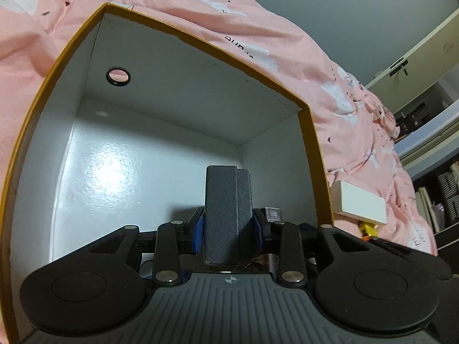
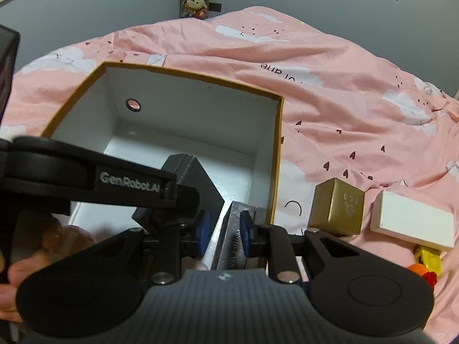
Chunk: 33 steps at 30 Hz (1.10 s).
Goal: Organize objects
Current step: 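Lower both items into the box and open both grippers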
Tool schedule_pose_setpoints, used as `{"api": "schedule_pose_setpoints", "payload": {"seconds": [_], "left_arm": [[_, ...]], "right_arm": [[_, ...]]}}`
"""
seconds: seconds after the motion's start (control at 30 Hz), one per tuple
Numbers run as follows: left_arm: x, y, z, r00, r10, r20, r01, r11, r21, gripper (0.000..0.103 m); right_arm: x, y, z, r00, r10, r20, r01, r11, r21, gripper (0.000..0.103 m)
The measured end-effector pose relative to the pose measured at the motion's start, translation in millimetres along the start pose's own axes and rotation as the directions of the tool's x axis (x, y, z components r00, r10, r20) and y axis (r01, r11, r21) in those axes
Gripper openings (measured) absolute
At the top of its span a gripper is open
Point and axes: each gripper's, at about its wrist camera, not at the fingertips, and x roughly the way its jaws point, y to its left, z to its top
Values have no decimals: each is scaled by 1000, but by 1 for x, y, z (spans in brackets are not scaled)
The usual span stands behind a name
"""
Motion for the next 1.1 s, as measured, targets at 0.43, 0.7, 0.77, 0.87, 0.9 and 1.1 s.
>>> {"api": "schedule_pose_setpoints", "payload": {"seconds": [0.43, 0.7, 0.77, 0.87, 0.9, 1.1], "left_arm": [[5, -17, -1, 997, 74, -8, -73, 996, 59, 38], [14, -33, 0, 986, 137, -94, -129, 988, 90, 39], [15, -33, 1, 986, 123, -112, -116, 991, 71, 41], [14, -32, 2, 988, 100, -118, -95, 994, 49, 45], [14, -32, 1, 988, 88, -123, -84, 996, 38, 48], [5, -30, 1, 991, 47, -125, -48, 999, -6, 51]], "right_arm": [[-52, -47, -22, 984, -73, 163, 33, 971, 235, 35], [-44, -59, -35, 986, -62, 157, 15, 959, 284, 35], [-43, -60, -38, 986, -54, 157, 6, 958, 288, 35], [-43, -64, -44, 986, -50, 156, 2, 956, 295, 35], [-43, -65, -46, 986, -51, 156, 2, 954, 300, 35], [-41, -76, -55, 987, -33, 157, -23, 940, 341, 35]]}}
